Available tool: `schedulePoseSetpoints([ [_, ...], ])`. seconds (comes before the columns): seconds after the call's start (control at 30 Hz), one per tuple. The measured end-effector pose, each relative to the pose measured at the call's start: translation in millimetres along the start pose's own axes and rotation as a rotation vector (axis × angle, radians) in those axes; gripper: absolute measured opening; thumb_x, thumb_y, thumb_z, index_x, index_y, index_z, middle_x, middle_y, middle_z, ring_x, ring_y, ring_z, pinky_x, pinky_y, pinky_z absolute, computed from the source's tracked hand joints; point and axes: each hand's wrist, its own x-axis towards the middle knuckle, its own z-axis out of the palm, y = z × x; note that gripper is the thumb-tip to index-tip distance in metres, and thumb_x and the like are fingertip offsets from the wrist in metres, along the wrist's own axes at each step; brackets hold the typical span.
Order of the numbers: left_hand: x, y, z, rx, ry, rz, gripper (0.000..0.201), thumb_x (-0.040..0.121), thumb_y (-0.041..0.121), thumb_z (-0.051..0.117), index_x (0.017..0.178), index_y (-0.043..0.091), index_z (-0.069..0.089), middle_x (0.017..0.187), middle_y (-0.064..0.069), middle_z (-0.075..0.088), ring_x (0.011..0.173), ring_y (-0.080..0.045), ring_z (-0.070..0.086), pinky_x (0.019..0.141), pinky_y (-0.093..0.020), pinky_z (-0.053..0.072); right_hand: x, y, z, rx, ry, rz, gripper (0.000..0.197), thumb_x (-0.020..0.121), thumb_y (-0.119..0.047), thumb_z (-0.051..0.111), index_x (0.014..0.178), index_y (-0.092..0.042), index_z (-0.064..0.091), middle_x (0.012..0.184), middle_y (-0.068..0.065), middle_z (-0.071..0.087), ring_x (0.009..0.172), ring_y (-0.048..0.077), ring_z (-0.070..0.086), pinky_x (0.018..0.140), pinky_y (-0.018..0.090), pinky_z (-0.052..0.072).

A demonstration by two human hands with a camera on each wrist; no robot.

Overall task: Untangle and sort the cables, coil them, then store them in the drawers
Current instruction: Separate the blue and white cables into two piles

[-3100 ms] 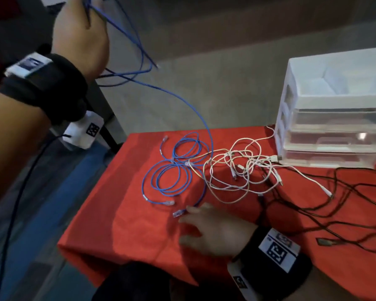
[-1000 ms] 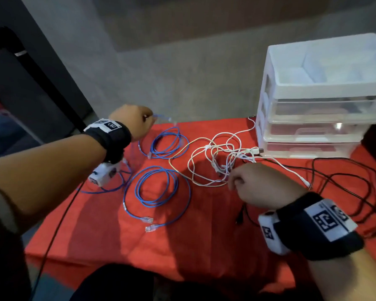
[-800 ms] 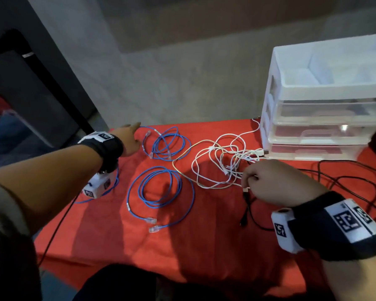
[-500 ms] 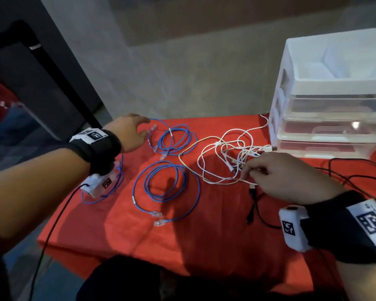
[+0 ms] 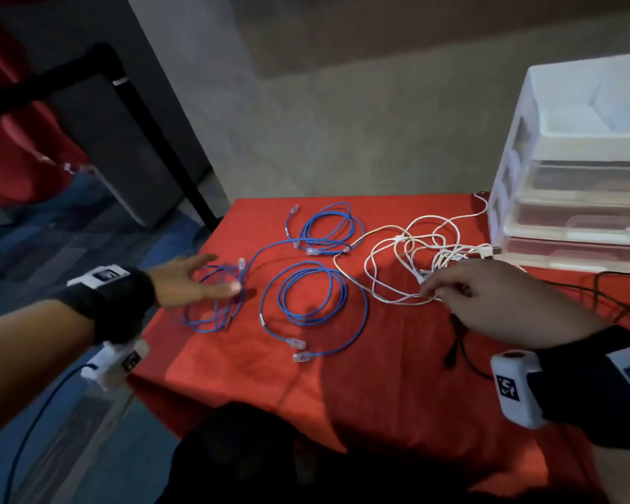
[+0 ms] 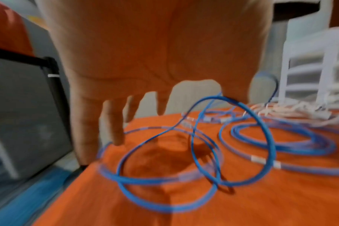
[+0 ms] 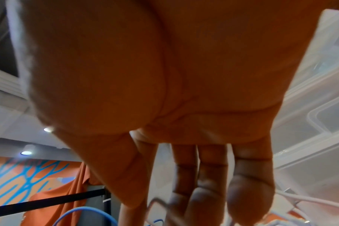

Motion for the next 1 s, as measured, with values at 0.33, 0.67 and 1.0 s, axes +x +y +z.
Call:
schedulePoseSetpoints([
  [0.33, 19, 18, 30, -0.003, -0.014, -0.123, 0.046, 0.083, 0.051, 0.076, 0.111, 0.017, 0.061, 0.08, 0.001, 0.066, 0.043, 0.001, 0.056, 0.04, -0.012, 0.039, 3, -55, 53, -0.214, 0.07, -0.131, 0.036, 0.085, -0.048, 0.052, 0.111, -0.031, 0.071, 0.115, -0.004, 0.06, 0.109, 0.027, 0.049, 0.096, 0.046, 0.048],
  [0.67, 45, 22, 16, -0.212, 0.0, -0.175, 0.038, 0.088, 0.04, 0.064, 0.063, 0.012, 0.065, 0.053, -0.007, 0.06, 0.04, -0.02, 0.049, 0.043, -0.021, 0.041, -5, -104, 95, -0.146, -0.388, -0.31, 0.048, 0.092, -0.032, 0.065, 0.138, -0.029, 0.054, 0.127, 0.004, 0.052, 0.121, 0.031, 0.052, 0.103, 0.039, 0.042],
  [1.0, 50, 99, -115, -0.368, 0.746, -0.048, 0.035, 0.096, 0.04, 0.055, 0.1, 0.006, 0.065, 0.103, -0.017, 0.068, 0.099, -0.035, 0.065, 0.075, -0.035, 0.044, -17, -67, 70, -0.08, -0.385, -0.24, 0.014, 0.09, -0.039, 0.066, 0.098, -0.027, 0.066, 0.099, -0.006, 0.068, 0.096, 0.015, 0.063, 0.077, 0.029, 0.043],
])
